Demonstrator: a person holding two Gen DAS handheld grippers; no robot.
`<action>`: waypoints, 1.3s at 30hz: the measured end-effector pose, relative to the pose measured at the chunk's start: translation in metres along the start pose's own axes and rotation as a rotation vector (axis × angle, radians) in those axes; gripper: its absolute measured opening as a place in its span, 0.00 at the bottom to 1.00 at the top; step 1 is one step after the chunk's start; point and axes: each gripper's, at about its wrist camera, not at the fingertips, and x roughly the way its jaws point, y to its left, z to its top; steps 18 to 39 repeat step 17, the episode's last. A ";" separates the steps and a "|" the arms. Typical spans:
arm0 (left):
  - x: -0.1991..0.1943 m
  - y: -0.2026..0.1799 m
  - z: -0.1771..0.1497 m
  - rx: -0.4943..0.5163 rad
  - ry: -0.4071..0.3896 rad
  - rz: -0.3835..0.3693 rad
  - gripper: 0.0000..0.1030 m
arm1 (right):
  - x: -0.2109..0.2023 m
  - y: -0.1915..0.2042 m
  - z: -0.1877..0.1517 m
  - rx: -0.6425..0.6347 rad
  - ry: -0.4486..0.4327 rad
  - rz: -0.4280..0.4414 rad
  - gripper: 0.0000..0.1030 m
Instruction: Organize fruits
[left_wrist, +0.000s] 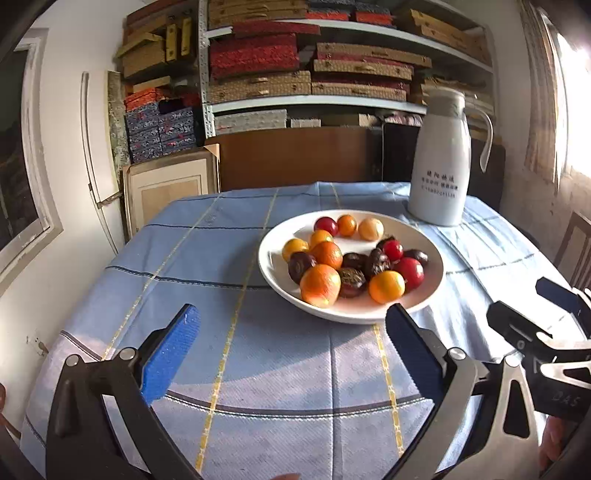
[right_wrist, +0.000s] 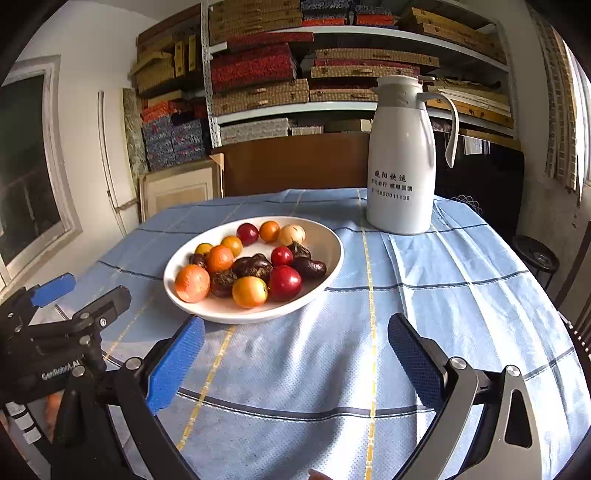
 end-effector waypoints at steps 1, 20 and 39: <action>0.000 -0.001 0.000 0.008 0.000 0.000 0.96 | -0.001 0.001 -0.001 -0.003 0.005 -0.007 0.97; -0.002 -0.008 -0.002 0.019 0.012 -0.001 0.96 | 0.000 0.002 -0.001 0.010 0.014 -0.003 0.97; -0.002 -0.008 -0.002 0.019 0.012 -0.001 0.96 | 0.000 0.002 -0.001 0.010 0.014 -0.003 0.97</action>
